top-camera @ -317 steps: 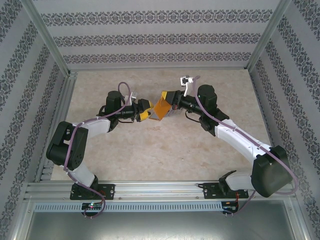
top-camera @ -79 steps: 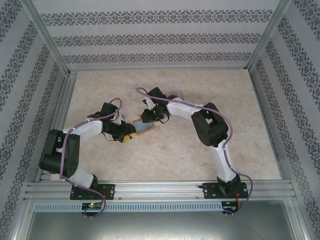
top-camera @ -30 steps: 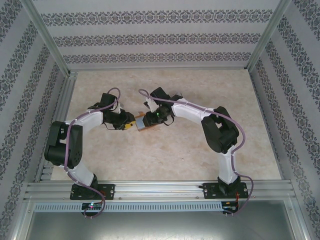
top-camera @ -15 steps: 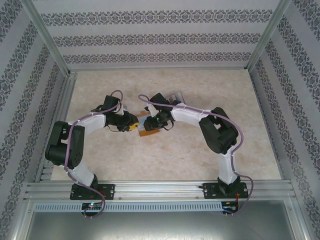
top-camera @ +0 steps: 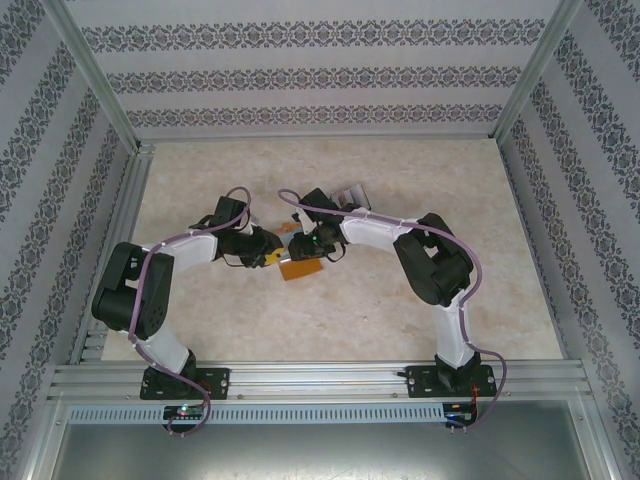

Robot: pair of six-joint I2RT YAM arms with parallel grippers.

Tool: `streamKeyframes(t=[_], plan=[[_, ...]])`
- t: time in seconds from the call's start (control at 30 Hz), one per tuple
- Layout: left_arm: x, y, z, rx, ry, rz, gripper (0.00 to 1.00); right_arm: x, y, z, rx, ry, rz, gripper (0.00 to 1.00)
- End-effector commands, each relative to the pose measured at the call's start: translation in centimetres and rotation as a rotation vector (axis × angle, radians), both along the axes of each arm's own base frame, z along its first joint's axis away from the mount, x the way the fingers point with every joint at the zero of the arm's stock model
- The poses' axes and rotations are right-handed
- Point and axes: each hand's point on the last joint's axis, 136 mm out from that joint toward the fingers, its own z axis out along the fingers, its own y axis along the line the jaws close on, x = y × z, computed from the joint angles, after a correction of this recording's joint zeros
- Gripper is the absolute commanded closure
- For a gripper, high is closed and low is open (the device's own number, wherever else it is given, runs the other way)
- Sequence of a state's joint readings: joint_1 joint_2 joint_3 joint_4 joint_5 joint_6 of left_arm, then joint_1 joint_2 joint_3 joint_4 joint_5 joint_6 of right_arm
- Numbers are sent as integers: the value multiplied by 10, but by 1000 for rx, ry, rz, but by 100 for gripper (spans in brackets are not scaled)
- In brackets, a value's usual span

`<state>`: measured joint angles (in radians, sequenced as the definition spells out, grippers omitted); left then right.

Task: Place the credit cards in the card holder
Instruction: Rotate the card holder at the center of the table.

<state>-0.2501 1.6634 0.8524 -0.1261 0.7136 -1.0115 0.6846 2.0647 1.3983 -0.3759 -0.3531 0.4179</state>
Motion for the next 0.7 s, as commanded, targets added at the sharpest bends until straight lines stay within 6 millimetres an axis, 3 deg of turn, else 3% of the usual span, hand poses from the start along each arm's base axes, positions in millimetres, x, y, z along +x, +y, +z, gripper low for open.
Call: streamKeyframes(t=[0.0,0.13,0.43,0.67], plan=[[-5,4,-16,40,26,32,69,2,-2,-6,-8,0,-27,63],[3,-4,-25,-16,36,45,66,-1,1,-9,-11,5,-17,63],[17,-7,-21,-15,32,56,61,-4,-2,-16,-34,3,-17,63],[33,-10,14,-42,-11,88,62,-7,-2,-22,-54,5,-14,63]])
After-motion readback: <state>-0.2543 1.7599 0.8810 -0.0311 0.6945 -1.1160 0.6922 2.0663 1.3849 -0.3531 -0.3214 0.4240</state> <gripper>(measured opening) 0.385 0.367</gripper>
